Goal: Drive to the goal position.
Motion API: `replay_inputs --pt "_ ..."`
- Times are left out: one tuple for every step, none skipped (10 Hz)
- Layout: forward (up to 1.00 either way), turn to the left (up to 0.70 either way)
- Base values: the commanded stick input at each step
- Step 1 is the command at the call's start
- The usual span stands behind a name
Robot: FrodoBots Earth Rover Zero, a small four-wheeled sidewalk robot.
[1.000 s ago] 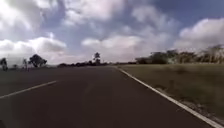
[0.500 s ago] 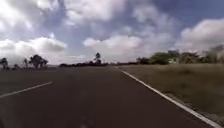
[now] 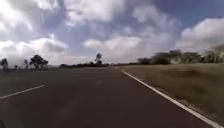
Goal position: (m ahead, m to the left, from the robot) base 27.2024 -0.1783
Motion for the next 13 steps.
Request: replay_inputs --pt "1.00 0.00" --pt "1.00 0.00" --pt "1.00 0.00" --pt "1.00 0.00" --pt "1.00 0.00" --pt "1.00 0.00" --pt "1.00 0.00" --pt "1.00 0.00" --pt "1.00 0.00" --pt "1.00 0.00" --pt "1.00 0.00" --pt "1.00 0.00" --pt "1.00 0.00"
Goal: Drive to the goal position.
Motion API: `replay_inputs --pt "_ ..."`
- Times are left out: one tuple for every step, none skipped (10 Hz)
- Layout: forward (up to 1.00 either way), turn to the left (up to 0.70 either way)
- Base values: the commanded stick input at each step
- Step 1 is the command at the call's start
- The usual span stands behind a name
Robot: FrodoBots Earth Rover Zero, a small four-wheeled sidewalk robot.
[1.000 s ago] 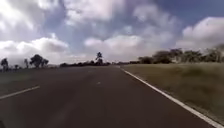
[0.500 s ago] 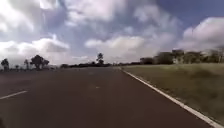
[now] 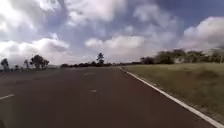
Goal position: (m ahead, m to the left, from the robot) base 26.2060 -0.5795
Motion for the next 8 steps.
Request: replay_inputs --pt "1.00 0.00" --pt "1.00 0.00" --pt "1.00 0.00" --pt "1.00 0.00" --pt "1.00 0.00" --pt "1.00 0.00" --pt "1.00 0.00" --pt "1.00 0.00"
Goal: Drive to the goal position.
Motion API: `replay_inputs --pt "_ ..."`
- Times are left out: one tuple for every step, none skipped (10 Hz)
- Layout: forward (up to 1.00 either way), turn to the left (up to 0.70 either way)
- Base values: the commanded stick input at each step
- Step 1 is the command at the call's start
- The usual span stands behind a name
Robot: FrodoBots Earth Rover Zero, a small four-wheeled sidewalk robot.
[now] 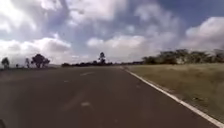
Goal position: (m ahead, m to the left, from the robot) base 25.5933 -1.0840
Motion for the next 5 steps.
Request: replay_inputs --pt "1.00 0.00" --pt "1.00 0.00" --pt "1.00 0.00" --pt "1.00 0.00" --pt "1.00 0.00"
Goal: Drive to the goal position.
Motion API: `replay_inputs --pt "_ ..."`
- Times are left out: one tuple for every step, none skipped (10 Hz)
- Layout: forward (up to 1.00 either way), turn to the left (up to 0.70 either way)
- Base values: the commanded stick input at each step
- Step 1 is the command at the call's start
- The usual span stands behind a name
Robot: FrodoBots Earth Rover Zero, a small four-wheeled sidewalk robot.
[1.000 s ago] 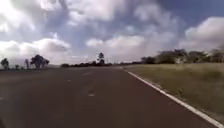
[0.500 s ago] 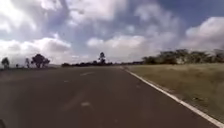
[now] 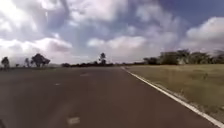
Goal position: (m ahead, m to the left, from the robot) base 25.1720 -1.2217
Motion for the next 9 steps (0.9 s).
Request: replay_inputs --pt "1.00 0.00" --pt "1.00 0.00" --pt "1.00 0.00" --pt "1.00 0.00" --pt "1.00 0.00" --pt "1.00 0.00" --pt "1.00 0.00" --pt "1.00 0.00" --pt "1.00 0.00"
